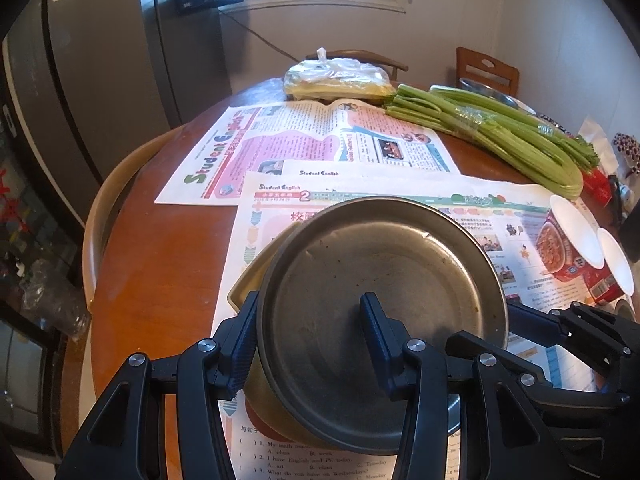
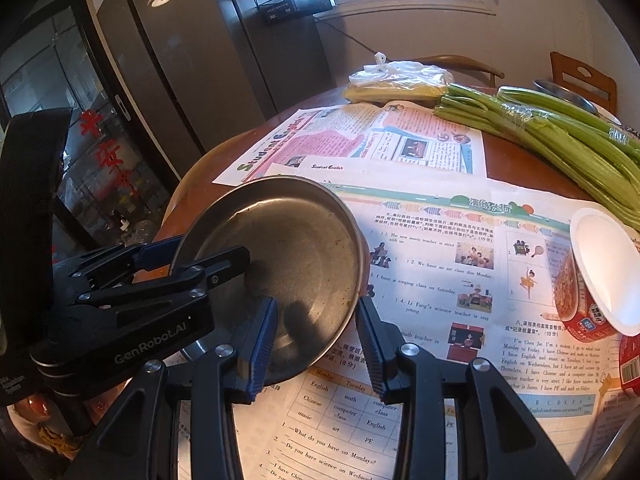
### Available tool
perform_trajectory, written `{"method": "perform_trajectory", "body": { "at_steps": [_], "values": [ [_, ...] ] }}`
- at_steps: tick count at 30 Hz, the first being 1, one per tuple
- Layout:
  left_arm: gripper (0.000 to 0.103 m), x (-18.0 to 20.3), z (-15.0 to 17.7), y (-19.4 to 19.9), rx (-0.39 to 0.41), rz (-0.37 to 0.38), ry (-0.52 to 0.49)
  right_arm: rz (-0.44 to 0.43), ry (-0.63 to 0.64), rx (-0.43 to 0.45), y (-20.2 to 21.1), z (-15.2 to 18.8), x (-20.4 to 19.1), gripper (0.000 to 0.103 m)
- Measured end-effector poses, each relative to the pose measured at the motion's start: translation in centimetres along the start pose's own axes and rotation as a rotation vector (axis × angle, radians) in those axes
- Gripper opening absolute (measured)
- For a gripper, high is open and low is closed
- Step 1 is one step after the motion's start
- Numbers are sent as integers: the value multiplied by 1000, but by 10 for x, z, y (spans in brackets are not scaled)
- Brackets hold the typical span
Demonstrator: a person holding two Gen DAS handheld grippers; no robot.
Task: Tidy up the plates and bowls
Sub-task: 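Lower the steel plate onto the yellow scallop plate with the left tool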
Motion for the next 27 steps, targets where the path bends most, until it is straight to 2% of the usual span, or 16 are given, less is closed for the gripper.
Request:
{"method": "perform_trajectory", "body": {
  "at_steps": [7,27],
  "values": [
    [50,-4,2,-6,-2,-17,-1,-1,2,-33,-9,4,-2,41],
    [53,-3,1,-3,18,-34,14,-32,8,-34,-11,7,-3,41]
  ]
}}
Point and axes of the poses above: each gripper's, at about its wrist camera, not at the fingertips, and y roughly against the way its jaws point, x to its right, z to its underside, the point moved 5 cm from there along -y, roughly the way its jaws point, and after that the axes turned 3 degrees about x, right-handed, at the moved point
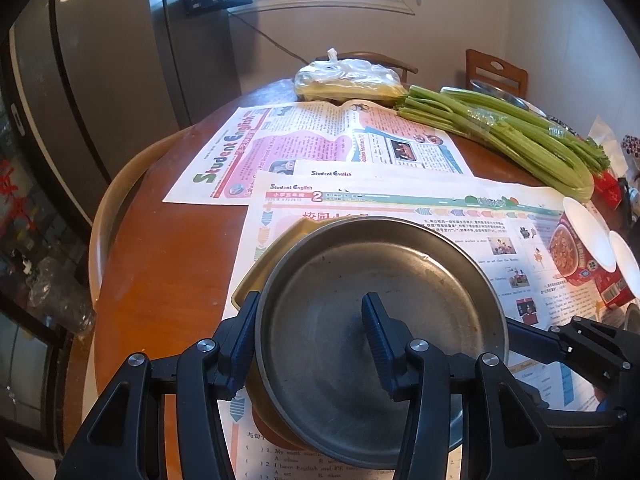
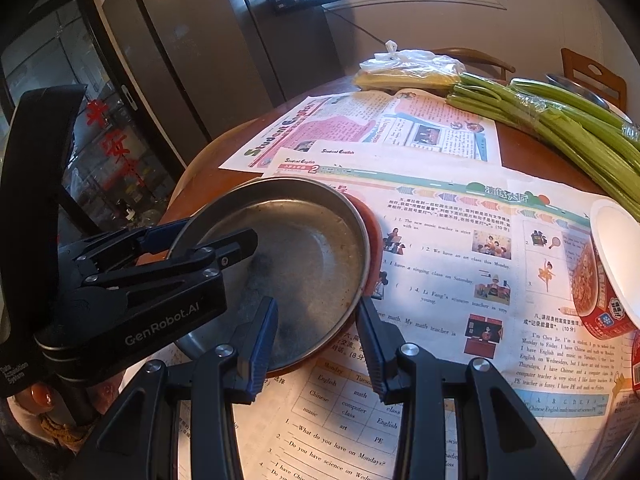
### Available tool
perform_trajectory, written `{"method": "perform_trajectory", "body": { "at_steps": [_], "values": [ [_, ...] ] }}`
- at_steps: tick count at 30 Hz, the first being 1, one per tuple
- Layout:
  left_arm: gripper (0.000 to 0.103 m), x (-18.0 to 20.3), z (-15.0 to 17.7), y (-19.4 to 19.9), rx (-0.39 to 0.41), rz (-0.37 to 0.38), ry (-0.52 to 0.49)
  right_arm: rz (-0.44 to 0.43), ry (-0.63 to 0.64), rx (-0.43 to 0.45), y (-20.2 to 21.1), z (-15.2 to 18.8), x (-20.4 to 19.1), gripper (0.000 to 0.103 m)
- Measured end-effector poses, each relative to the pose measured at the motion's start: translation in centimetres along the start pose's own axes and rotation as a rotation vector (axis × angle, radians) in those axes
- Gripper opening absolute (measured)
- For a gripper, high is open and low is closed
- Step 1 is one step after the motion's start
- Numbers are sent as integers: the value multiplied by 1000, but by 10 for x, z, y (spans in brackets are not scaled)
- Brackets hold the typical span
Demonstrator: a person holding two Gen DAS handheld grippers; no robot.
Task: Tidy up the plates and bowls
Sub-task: 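Lower the steel plate onto the yellow scallop plate with the left tool, then open the left tool to release the steel plate rim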
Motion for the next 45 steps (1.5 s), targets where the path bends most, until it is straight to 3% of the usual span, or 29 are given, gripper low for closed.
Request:
{"method": "perform_trajectory", "body": {
  "at_steps": [3,25,32,45],
  "values": [
    [59,2,1,2,0,19,-1,2,-6,1,1,2,-1,41],
    [60,-8,-4,31,50,27,21,1,-27,1,2,2,-2,41],
    [60,-29,-6,45,80,4,47,1,-31,0,3,3,-3,41],
    [62,-58,12,16,-21,95,169,81,17,18,-8,-11,-3,41]
  ]
}}
Point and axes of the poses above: each gripper's, at about its wrist camera, not at the fingertips, and y roughly against the way its jaws point, x to its right, z to its underside, the point moved 5 cm from there along -y, roughly the way its jaws point, and after that the axes turned 3 degrees about x, right-handed, at the moved point
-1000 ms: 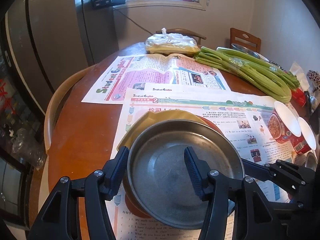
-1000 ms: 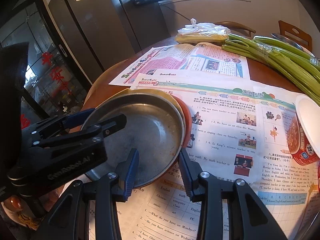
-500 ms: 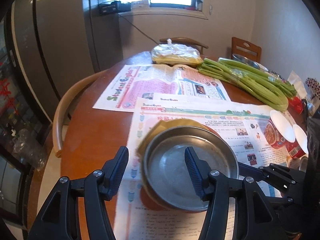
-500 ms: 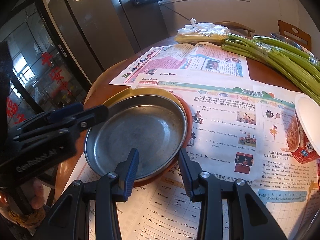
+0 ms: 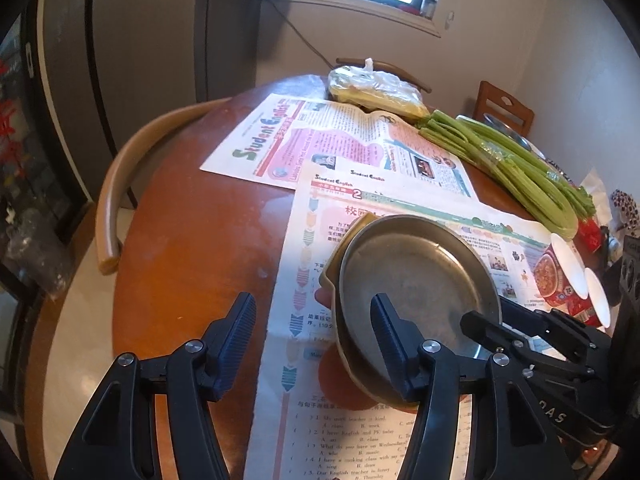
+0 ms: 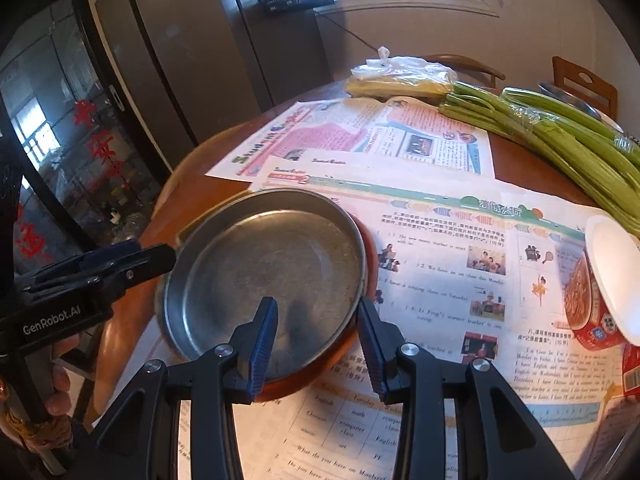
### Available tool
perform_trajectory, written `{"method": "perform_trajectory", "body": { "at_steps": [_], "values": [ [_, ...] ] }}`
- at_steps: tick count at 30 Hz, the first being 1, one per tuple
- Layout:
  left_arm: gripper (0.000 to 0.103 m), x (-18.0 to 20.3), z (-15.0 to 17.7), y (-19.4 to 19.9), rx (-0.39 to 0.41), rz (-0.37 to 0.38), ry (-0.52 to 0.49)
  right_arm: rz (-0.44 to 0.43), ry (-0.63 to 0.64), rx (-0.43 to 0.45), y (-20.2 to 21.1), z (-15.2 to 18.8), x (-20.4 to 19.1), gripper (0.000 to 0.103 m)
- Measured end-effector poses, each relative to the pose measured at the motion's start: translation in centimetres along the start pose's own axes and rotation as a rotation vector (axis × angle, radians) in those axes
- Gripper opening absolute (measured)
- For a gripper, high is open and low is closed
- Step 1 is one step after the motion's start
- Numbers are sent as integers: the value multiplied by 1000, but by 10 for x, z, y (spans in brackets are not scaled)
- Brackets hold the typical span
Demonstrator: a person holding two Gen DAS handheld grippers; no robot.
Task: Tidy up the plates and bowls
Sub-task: 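Open the left tool to release the steel plate rim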
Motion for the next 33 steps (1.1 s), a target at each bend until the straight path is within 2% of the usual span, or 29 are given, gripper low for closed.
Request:
{"method": "perform_trajectory", "body": {
  "at_steps": [3,14,17,19,26,33],
  "values": [
    [62,2,1,-6,-19,17,-2,13,4,3,-1,1,2,41],
    [62,13,7,-30,-81,50,-5,-66,-87,6,14,4,19,41],
    [62,19,10,-35,-97,73,-13,-44,-81,-1,14,8,20,42],
    [62,26,12,-38,-110,85,-27,-65,-86,-19,11,12,18,42],
    [63,51,12,-44,-112,87,-83,-93,-86,-29,9,15,16,42],
    [64,74,11,-48,-111,96,-133,-65,-115,-16,14,16,35,43]
  ]
}}
Point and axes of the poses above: each gripper's, at about its wrist camera, not at the fingertips, and y roughly against the way its jaws point, x to its right, z to its underside, the point moved 5 cm from there along -y, roughly the way its jaws point, and after that the axes turned 3 degrees about x, right-handed, at the moved point
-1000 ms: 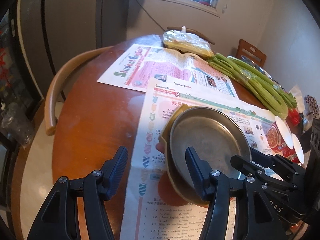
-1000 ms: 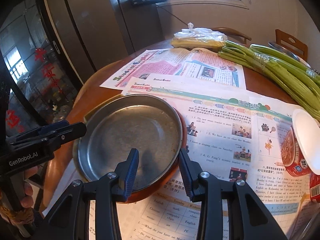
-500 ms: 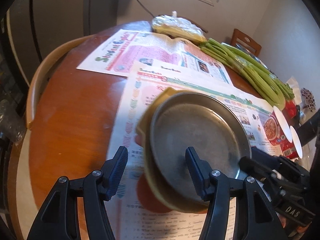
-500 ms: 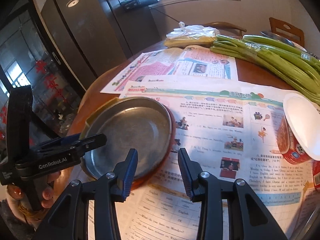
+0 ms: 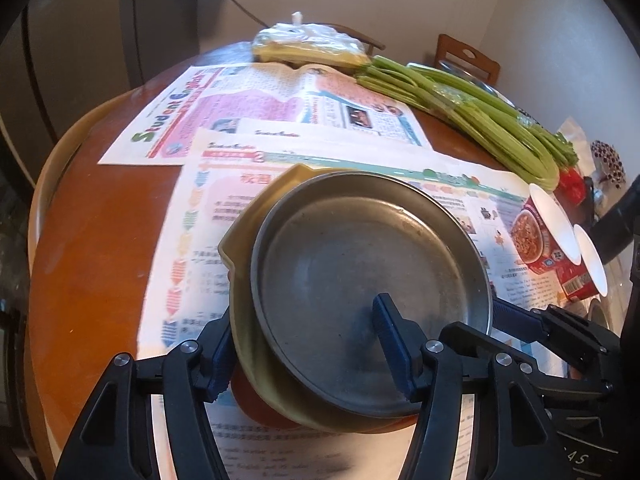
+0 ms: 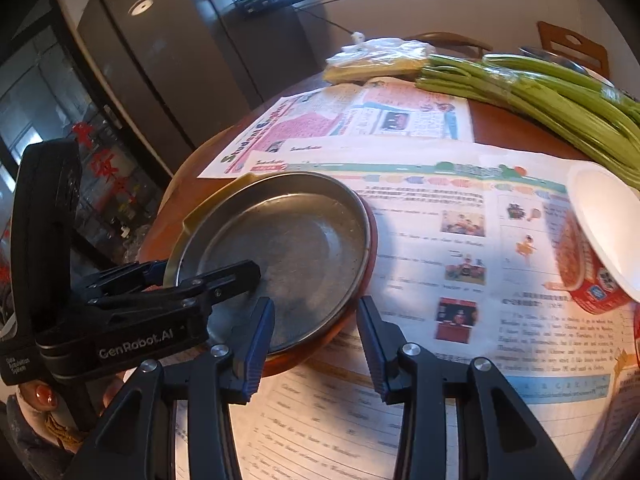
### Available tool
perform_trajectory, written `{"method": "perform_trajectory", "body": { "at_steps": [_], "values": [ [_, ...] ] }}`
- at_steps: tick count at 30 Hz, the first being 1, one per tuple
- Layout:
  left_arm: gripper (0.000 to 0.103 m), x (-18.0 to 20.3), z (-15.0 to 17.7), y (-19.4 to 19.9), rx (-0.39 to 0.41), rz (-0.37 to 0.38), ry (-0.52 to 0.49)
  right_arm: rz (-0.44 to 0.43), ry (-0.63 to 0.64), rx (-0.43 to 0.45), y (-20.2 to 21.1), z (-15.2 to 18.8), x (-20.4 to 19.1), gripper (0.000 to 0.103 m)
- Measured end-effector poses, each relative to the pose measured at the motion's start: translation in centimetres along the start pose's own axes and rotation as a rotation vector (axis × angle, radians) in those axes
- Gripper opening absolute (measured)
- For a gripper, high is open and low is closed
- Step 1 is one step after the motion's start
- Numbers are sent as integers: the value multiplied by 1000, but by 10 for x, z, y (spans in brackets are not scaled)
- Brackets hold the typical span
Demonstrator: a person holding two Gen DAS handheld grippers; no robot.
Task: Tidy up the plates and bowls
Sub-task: 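Open the left tool to release the steel plate rim, then withdraw the left tool and move it to the stainless steel bowl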
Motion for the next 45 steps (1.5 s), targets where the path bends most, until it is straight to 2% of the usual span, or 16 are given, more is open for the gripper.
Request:
{"method": "perform_trajectory", "body": {
  "at_steps": [8,15,17,19,31,37,45],
  "values": [
    [65,8,1,4,18,-16,-10,23,-38,22,10,1,17,43],
    [65,-5,3,40,134,-106,56,110,-47,169,59,-9,30,43],
    [65,-1,5,54,174,-154,36,152,-38,210,77,-9,32,43],
    [65,5,7,65,192,-160,28,200,-19,254,95,-8,33,44],
    [65,105,25,101,229,28,-74,316,-4,380,187,20,55,47],
    [65,154,39,108,217,79,-140,366,-46,407,218,32,74,49],
    [65,193,52,114,205,114,-202,407,-76,419,250,51,90,52]
  ]
}}
Point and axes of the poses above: each gripper's, at about its wrist camera, not at the fingertips, and y roughly against the way its jaws point, x to its right, z to its underside, the point moved 5 cm from there along -y, roughly the way its jaws point, and after that the axes turned 3 degrees about x, right-handed, at the moved point
